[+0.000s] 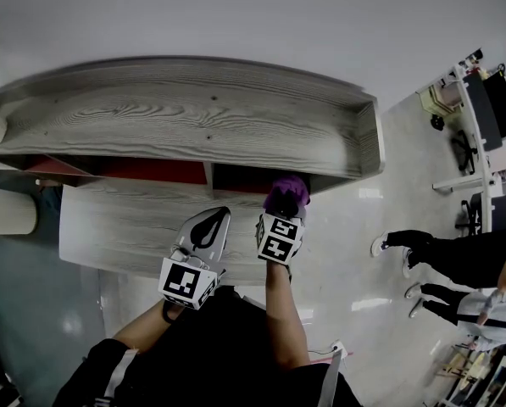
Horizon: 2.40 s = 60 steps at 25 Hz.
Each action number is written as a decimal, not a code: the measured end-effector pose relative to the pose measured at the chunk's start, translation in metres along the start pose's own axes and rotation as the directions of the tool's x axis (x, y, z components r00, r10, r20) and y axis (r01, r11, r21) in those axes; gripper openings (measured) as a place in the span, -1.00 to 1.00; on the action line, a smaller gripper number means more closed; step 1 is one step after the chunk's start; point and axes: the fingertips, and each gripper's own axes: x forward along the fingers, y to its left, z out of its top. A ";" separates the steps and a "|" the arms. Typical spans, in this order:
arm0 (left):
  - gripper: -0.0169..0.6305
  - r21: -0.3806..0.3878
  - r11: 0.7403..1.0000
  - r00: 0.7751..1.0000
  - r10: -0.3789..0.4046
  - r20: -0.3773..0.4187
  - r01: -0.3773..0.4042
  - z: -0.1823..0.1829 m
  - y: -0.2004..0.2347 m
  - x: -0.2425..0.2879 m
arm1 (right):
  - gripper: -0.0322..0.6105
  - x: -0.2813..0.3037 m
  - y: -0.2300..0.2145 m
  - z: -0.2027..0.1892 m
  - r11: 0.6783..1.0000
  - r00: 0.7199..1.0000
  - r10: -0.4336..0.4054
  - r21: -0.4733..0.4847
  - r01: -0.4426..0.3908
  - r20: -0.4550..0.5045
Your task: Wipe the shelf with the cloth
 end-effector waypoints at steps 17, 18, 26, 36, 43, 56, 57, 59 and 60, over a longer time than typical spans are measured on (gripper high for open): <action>-0.94 -0.009 1.000 1.000 0.000 0.007 0.000 0.001 0.011 -0.011 | -0.68 0.020 0.004 0.015 0.996 0.999 -0.015 -0.084 0.010 -0.051; -0.94 -0.008 1.000 1.000 -0.002 0.009 0.002 0.001 0.011 -0.011 | -0.68 0.021 0.004 0.016 0.996 0.999 -0.013 -0.090 0.009 -0.052; -0.94 -0.014 1.000 1.000 0.006 0.007 -0.006 0.000 0.017 -0.018 | -0.68 0.029 0.006 0.019 0.991 0.989 -0.001 -0.136 -0.019 -0.150; -0.94 -0.017 1.000 1.000 0.019 0.015 -0.018 0.001 0.025 -0.025 | -0.69 0.040 0.010 0.026 0.986 0.980 0.012 -0.159 -0.044 -0.200; -0.94 -0.018 1.000 1.000 0.020 0.017 -0.020 0.001 0.026 -0.029 | -0.69 0.049 0.014 0.031 0.980 0.978 0.035 -0.184 -0.074 -0.206; -0.94 -0.008 0.999 0.999 0.031 0.015 -0.031 0.003 0.024 -0.032 | -0.69 0.054 0.045 0.031 0.951 0.966 0.136 -0.243 -0.189 -0.220; -0.94 -0.008 0.999 0.999 0.033 0.016 -0.033 0.003 0.024 -0.033 | -0.69 0.055 0.047 0.030 0.948 0.963 0.143 -0.248 -0.199 -0.228; -0.94 -0.010 0.999 0.999 0.039 0.016 -0.039 0.003 0.025 -0.034 | -0.69 0.056 0.053 0.027 0.941 0.958 0.151 -0.261 -0.215 -0.243; -0.94 -0.010 0.999 0.999 0.041 0.016 -0.041 0.003 0.025 -0.035 | -0.69 0.056 0.056 0.027 0.937 0.956 0.157 -0.268 -0.223 -0.247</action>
